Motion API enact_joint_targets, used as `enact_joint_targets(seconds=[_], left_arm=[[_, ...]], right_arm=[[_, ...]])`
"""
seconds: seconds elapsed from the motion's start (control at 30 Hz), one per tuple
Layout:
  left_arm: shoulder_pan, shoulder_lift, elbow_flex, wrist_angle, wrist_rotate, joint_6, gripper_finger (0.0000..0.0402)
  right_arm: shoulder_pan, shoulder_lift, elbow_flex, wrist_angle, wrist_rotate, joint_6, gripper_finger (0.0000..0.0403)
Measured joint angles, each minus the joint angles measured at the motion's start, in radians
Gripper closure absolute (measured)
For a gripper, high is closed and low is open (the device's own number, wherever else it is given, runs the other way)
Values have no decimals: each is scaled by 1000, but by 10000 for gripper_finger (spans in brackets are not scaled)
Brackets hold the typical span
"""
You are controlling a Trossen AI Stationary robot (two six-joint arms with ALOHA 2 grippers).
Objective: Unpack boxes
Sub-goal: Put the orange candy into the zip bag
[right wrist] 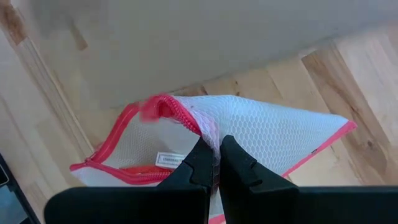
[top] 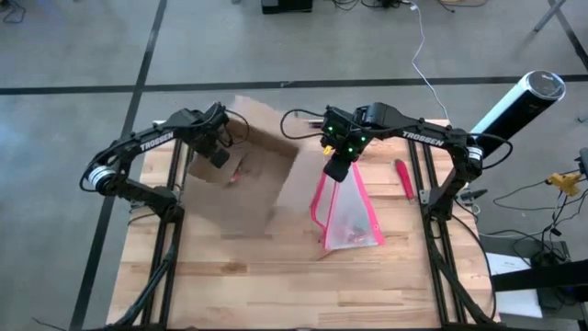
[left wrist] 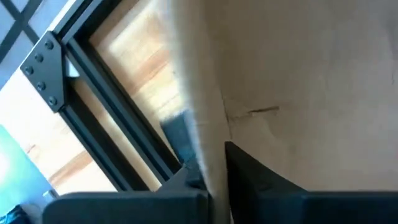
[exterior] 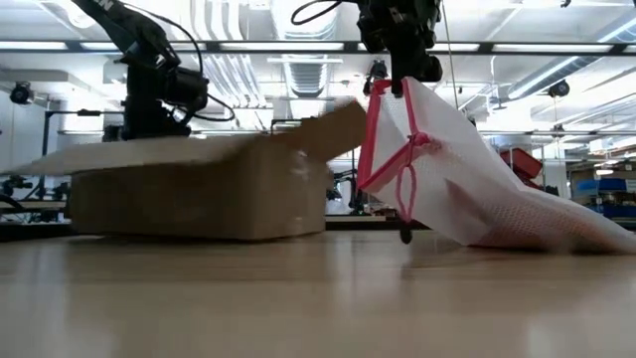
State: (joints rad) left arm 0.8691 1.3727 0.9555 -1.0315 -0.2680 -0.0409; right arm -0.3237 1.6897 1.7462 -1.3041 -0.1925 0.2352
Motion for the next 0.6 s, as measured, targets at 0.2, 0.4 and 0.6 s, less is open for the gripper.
enact_joint_targets(seconds=[0.2,0.4,0.6], left_arm=[[-1,-18,103,-13,-11,52,400],[-2,-25,258,-17,-70,105,401],[-5,-25,437,-44,-130,171,401]], right_arm=[[0,-1,0,-31,7,6,403],[-1,-16,0,-54,20,7,403],[-1,-18,0,-52,36,7,403]])
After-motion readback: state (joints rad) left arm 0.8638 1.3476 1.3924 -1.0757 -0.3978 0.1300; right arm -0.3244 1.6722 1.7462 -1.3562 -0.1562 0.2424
